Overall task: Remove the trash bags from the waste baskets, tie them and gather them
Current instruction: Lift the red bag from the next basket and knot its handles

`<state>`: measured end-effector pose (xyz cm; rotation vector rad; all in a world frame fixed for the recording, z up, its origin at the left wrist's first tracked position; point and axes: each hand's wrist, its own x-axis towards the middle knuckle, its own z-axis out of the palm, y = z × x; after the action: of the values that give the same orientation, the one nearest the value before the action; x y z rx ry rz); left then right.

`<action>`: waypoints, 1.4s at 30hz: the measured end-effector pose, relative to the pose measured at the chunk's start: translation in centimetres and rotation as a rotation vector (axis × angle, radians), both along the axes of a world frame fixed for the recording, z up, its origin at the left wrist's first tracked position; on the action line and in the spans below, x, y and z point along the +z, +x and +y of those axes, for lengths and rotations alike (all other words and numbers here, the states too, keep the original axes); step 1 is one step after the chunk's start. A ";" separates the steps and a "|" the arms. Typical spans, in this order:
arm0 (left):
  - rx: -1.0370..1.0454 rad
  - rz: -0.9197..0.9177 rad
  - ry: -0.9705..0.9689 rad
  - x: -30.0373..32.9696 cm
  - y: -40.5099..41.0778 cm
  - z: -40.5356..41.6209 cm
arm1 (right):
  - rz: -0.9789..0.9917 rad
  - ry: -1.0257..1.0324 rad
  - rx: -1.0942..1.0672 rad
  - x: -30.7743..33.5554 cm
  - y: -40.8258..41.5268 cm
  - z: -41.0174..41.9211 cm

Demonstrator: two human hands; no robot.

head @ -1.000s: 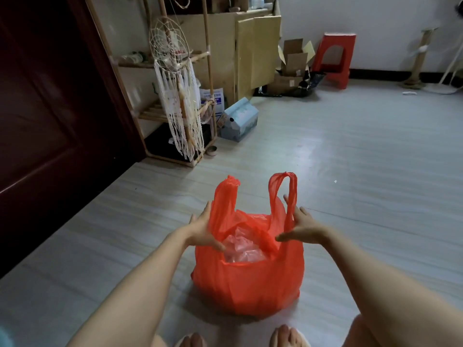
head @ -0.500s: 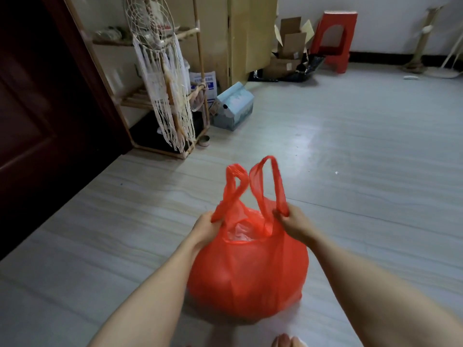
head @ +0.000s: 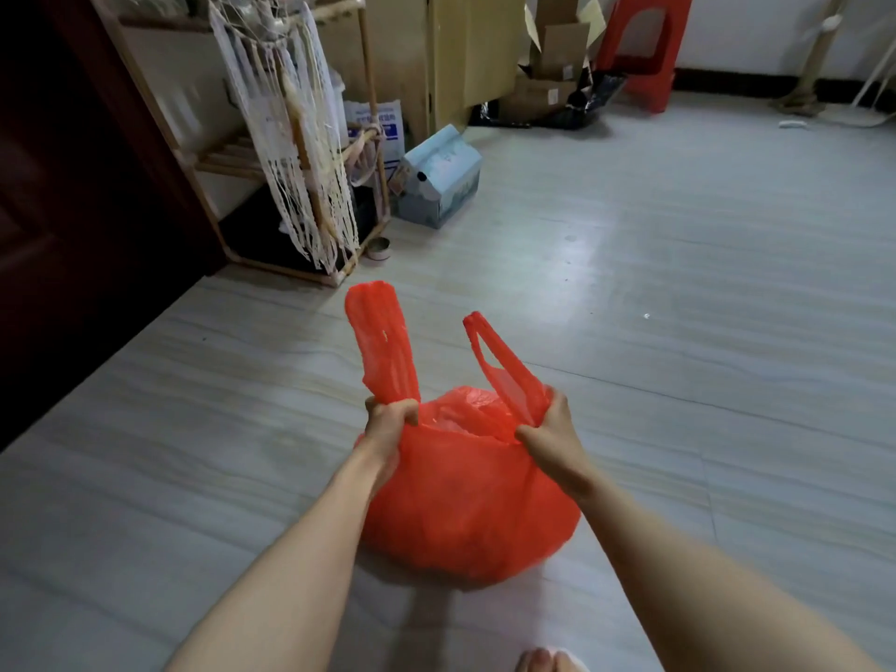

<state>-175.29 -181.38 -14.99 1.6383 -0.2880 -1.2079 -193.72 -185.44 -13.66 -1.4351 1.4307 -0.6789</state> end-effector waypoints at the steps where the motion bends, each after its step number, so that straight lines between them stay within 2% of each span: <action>1: -0.078 -0.132 0.027 -0.2 0.3 0.4 | 0.076 -0.058 0.046 -0.1 -0.5 -0.1; 3: -0.219 -0.310 0.045 -0.6 0.6 1.2 | 0.246 -0.157 0.070 -0.5 -1.5 -0.2; 5: -0.239 -0.314 0.010 -0.7 0.9 1.9 | 0.330 -0.111 -0.060 -1.0 -2.6 -0.4; 7: -0.239 -0.338 -0.015 -0.4 1.0 2.3 | 0.309 -0.006 -0.236 -1.3 -3.6 -0.5; 9: -0.277 -0.346 -0.057 0.4 1.1 2.7 | 0.278 0.041 -0.282 -1.2 -4.0 -0.6; 10: -0.306 -0.349 -0.072 0.6 0.9 2.8 | 0.234 0.055 -0.294 -1.1 -4.1 -0.9; 13: -0.358 -0.281 -0.079 0.9 0.6 3.1 | -0.092 0.078 -0.441 -0.4 -3.8 -1.5; 16: -0.248 -0.156 -0.060 0.4 0.5 2.3 | -0.195 0.082 -0.545 0.0 -3.2 -2.1; 20: -0.035 0.003 -0.062 -0.2 0.1 1.0 | -0.234 0.062 -0.406 0.3 -2.0 -2.2; 23: 0.141 0.120 -0.017 -1.1 0.0 0.6 | -0.358 0.138 -0.165 0.8 -1.4 -1.9; 24: 0.187 0.165 -0.008 -1.3 0.0 0.6 | -0.321 0.179 -0.060 0.6 -1.4 -1.9; 26: 0.253 0.230 -0.008 -1.8 0.3 0.7 | -0.050 0.222 0.196 0.2 -1.4 -1.9; 28: 0.331 0.267 0.006 -1.9 0.8 0.9 | 0.255 0.158 0.380 -0.1 -1.5 -1.6; 30: 0.367 0.277 -0.001 -1.9 1.5 1.0 | 0.334 0.061 0.372 -0.8 -2.3 -1.3; 32: 0.367 0.256 0.002 -1.9 2.3 1.0 | 0.122 0.118 0.188 -1.1 -3.4 -1.5; 35: 0.322 0.277 -0.034 -1.8 2.4 1.0 | -0.239 0.365 -0.020 -0.9 -4.0 -2.2; 38: 0.212 0.152 -0.025 -1.3 1.3 0.3 | -0.430 0.363 -0.138 -0.2 -2.4 -2.6; 40: 0.147 -0.111 -0.047 -1.0 0.4 0.0 | -0.406 0.252 -0.231 0.0 -0.5 -2.7; 42: 0.024 -0.460 -0.074 -0.9 -0.5 0.1 | -0.358 0.159 -0.239 0.3 1.4 -2.4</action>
<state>-175.77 -181.24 -15.91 1.8352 -0.5907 -0.7803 -192.31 -187.82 -13.33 -0.9705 1.3464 -0.9003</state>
